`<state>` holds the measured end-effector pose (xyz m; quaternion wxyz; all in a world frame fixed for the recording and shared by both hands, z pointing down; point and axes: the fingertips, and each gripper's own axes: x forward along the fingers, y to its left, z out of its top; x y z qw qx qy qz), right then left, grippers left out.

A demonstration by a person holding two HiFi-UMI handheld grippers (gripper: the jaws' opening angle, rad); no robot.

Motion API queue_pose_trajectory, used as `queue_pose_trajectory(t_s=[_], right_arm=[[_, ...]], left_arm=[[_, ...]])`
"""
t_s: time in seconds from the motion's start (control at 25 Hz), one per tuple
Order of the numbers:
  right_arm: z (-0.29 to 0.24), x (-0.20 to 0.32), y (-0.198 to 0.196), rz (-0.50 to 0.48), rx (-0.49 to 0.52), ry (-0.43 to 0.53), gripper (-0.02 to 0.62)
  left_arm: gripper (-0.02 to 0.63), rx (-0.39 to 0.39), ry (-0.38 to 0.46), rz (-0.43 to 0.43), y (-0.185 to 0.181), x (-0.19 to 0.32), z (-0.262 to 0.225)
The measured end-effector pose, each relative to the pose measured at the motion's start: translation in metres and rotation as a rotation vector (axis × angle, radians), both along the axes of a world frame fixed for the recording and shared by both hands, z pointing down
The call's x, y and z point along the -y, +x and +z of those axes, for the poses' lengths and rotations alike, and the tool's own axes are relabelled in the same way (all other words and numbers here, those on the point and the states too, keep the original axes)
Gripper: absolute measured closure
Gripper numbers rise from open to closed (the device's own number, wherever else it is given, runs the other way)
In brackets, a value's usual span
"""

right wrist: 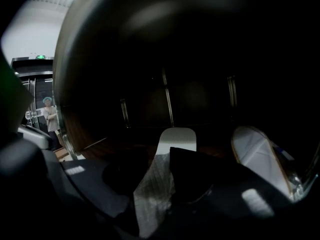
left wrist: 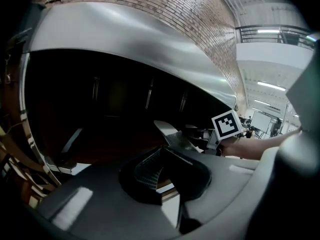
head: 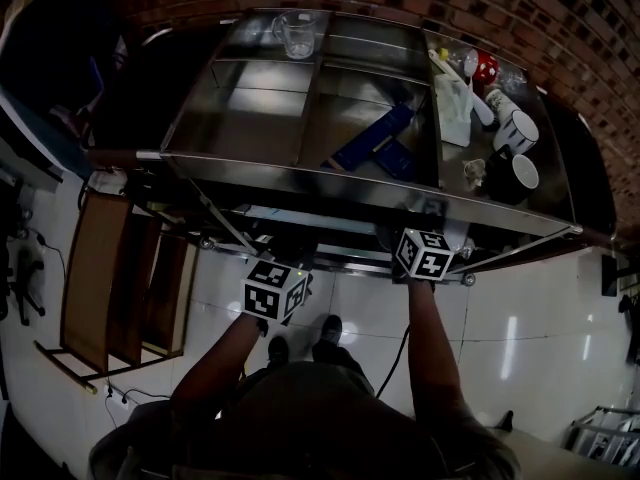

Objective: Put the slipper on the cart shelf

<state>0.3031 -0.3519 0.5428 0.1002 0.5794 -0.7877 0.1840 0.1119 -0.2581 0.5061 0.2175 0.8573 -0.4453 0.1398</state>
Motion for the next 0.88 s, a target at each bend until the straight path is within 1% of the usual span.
queue_pose_trajectory(t_s=[0.2,0.32,0.44,0.56,0.68,0.88], right_arm=[[-0.028,-0.031,-0.015,-0.007,-0.004,0.041,0.489],[-0.05,-0.054,-0.029,-0.027,0.025,0.079,0.527],[-0.073,-0.077,-0.044,-0.061,0.039,0.123,0.591],[-0.093,-0.098,-0.064,-0.103,0.043,0.167,0.595],[-0.114,-0.114,-0.083,-0.132,0.069,0.207,0.595],[-0.145,-0.13,-0.112,-0.182,0.099,0.256,0.595]], left_arm=[[0.598,-0.031,0.029,0.025,0.001,-0.006,-0.013],[0.598,-0.05,0.053,0.041,0.002,-0.012,-0.024],[0.598,-0.073,0.081,0.056,0.003,-0.019,-0.037],[0.598,-0.09,0.106,0.069,0.003,-0.028,-0.05],[0.598,-0.092,0.127,0.082,-0.002,-0.037,-0.061],[0.598,-0.105,0.157,0.086,-0.014,-0.048,-0.08]])
